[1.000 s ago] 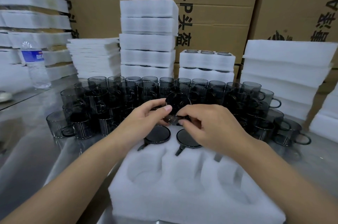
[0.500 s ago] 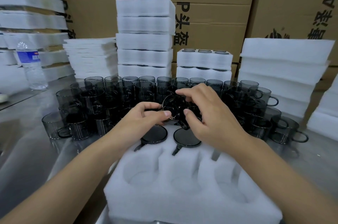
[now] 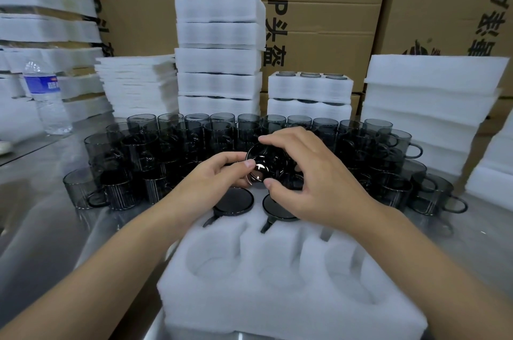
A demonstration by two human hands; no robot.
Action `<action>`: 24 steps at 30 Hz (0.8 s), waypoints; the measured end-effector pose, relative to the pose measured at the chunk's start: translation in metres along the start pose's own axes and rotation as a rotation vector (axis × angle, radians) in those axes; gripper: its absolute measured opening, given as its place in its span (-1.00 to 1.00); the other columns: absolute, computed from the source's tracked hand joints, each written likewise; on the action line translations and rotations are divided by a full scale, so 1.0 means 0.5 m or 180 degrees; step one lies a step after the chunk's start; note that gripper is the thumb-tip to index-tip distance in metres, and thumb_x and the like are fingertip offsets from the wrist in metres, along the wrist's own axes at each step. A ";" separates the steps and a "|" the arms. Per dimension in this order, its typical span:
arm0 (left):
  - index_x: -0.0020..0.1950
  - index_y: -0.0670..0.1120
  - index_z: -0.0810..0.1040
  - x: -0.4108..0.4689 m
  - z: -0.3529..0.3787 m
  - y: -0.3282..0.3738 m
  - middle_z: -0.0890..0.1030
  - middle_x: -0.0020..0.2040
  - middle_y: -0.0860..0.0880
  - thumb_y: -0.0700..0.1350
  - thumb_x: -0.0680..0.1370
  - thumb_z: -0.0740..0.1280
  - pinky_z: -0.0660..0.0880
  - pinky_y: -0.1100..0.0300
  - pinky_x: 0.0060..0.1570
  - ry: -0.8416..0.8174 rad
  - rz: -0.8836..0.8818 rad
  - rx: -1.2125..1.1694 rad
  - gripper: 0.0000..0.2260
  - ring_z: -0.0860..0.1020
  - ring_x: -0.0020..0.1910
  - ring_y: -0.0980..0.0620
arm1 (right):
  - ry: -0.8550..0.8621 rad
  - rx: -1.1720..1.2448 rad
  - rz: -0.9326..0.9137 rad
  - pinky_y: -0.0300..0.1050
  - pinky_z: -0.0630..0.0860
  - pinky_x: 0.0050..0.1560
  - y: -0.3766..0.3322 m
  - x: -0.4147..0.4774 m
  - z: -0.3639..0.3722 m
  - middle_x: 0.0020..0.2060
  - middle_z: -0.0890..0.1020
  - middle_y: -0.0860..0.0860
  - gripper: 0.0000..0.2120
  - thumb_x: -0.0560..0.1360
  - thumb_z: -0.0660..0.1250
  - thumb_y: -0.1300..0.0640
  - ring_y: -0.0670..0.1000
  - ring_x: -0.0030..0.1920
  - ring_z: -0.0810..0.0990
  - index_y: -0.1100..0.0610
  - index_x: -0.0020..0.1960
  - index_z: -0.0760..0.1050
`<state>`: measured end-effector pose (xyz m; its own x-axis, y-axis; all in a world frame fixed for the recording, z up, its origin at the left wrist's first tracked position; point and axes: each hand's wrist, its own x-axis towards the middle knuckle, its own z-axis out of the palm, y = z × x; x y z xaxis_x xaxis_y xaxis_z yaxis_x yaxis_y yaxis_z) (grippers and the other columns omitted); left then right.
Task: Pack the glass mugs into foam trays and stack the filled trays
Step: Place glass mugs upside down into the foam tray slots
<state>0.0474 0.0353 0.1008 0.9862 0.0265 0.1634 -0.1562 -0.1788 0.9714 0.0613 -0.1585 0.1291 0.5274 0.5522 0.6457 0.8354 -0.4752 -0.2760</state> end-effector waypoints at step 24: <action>0.20 -0.10 0.50 -0.018 0.000 0.009 0.67 0.08 -0.08 0.00 0.33 0.47 0.38 -0.14 0.32 -0.0235 -0.0019 -0.0388 -0.52 0.63 0.09 -0.06 | -0.0375 0.0182 0.0423 -0.26 0.36 0.21 0.012 0.002 0.004 0.25 0.38 -0.26 -0.27 0.30 0.41 -0.27 -0.27 0.24 0.34 -0.14 0.41 0.28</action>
<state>0.0380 0.0345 0.1037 0.9878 -0.0461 0.1487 -0.1513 -0.0577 0.9868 0.0671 -0.1592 0.1268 0.6454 0.5651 0.5139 0.7628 -0.5115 -0.3955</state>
